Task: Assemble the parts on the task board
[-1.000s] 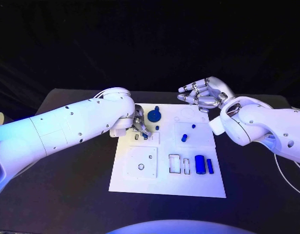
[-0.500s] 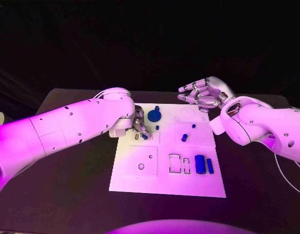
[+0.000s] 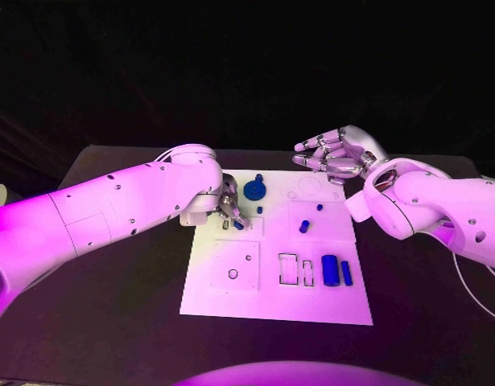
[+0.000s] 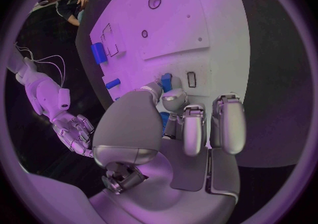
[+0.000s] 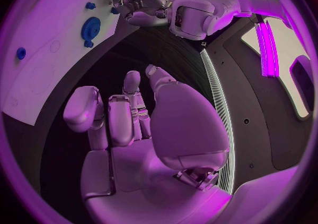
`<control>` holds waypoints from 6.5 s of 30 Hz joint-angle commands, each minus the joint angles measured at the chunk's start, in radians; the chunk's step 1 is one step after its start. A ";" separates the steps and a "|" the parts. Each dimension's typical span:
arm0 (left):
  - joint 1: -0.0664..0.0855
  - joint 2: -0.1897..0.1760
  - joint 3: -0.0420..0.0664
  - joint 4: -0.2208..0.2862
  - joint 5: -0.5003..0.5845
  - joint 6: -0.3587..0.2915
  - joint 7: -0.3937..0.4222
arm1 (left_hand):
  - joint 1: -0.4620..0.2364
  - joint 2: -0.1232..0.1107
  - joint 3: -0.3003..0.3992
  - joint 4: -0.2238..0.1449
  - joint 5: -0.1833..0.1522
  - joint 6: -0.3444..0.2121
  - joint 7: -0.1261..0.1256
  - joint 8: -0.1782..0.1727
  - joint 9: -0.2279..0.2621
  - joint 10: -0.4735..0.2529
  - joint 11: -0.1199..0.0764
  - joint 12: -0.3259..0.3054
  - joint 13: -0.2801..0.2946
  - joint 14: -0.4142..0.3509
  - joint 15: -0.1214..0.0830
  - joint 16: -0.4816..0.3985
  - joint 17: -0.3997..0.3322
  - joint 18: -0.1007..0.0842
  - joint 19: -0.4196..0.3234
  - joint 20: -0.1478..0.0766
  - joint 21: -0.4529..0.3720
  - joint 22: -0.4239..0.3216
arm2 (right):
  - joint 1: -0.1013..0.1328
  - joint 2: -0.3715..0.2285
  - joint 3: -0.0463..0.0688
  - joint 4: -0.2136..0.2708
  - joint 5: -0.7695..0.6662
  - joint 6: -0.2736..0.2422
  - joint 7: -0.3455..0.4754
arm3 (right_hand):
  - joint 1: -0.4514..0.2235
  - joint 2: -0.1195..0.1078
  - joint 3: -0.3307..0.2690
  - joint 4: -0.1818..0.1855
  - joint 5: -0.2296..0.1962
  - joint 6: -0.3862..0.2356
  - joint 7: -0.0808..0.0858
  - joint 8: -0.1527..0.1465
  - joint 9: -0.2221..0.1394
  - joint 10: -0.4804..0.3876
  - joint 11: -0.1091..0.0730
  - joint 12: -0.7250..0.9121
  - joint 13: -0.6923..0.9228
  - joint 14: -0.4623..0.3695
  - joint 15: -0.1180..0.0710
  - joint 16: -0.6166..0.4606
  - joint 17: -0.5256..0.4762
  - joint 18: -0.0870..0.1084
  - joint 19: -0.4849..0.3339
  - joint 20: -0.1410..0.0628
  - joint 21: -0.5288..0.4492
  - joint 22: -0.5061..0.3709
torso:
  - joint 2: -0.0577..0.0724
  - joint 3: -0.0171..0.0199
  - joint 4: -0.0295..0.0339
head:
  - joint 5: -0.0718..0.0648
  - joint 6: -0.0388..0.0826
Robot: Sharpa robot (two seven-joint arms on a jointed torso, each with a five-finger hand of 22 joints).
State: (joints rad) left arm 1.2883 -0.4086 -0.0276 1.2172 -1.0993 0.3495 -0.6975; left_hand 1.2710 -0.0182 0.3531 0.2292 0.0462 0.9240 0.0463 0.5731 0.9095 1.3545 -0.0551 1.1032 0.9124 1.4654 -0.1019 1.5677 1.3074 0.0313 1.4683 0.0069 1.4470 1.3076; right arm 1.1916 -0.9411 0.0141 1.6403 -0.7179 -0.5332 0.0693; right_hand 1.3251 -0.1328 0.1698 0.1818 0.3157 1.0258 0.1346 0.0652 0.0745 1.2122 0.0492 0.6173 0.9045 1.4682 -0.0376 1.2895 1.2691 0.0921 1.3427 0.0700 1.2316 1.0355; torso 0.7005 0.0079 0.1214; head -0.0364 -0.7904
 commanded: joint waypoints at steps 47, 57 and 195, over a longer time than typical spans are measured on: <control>-0.044 -0.080 -0.003 0.158 -0.109 -0.285 -0.050 | -0.010 0.000 0.167 -0.144 0.006 0.047 -0.039 0.007 0.024 0.013 -0.005 0.005 0.000 0.105 -0.008 0.003 0.263 -0.007 0.070 -0.008 0.023 0.198 | -0.003 -0.006 0.000 0.005 -0.009 0.018 0.013 | -0.003 0.005 -0.006 -0.002 0.006 0.005 -0.003 0.005 0.001 -0.004 -0.007 0.005 -0.002 0.032 0.004 -0.003 0.002 0.014 -0.001 0.001 -0.006 -0.001 | -0.001 0.0007 0.0009 | -0.004 -0.006; -0.049 -0.107 -0.002 0.196 -0.138 -0.353 -0.038 | -0.013 -0.003 0.174 -0.146 0.006 0.049 -0.040 0.008 0.028 0.015 -0.006 0.005 -0.001 0.105 -0.008 0.003 0.263 -0.007 0.071 -0.008 0.024 0.199 | -0.004 -0.007 0.000 0.005 -0.008 0.019 0.013 | -0.003 0.005 -0.006 -0.002 0.006 0.005 -0.003 0.005 0.001 -0.004 -0.007 0.005 -0.002 0.032 0.004 -0.003 0.002 0.014 -0.001 0.001 -0.006 -0.001 | 0.000 0.0010 0.0002 | -0.005 -0.006; -0.058 -0.059 -0.002 0.061 -0.056 -0.094 -0.072 | -0.251 -0.113 -0.142 0.049 0.005 0.101 -0.057 0.003 0.117 0.033 -0.019 0.048 0.041 0.105 -0.022 0.003 0.263 -0.014 0.081 -0.019 0.050 0.221 | -0.006 -0.015 0.000 0.016 -0.008 0.021 0.010 | -0.001 0.009 -0.014 -0.003 0.006 0.006 -0.003 0.005 0.002 -0.005 -0.007 0.004 -0.007 0.033 0.004 -0.006 0.000 0.014 0.001 0.000 -0.010 -0.003 | -0.001 0.0008 0.0005 | -0.012 -0.015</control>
State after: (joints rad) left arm 1.2415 -0.4643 -0.0214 1.2781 -1.1661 0.2143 -0.6842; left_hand 1.0245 -0.1333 0.2137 0.2773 0.0453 1.0192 -0.0089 0.5730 1.0255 1.3883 -0.0682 1.1447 0.9521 1.4654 -0.1161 1.5677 1.3079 0.0314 1.4649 -0.0041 1.4936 1.3079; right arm 1.1867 -0.9561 0.0140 1.6554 -0.7180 -0.5234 0.0730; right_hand 1.3251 -0.1328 0.1603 0.1780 0.3156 1.0258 0.1346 0.0652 0.0746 1.2093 0.0463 0.6173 0.8980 1.4682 -0.0376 1.2895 1.2691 0.0921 1.3427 0.0700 1.2277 1.0333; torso 0.6993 0.0092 0.1218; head -0.0495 -0.8051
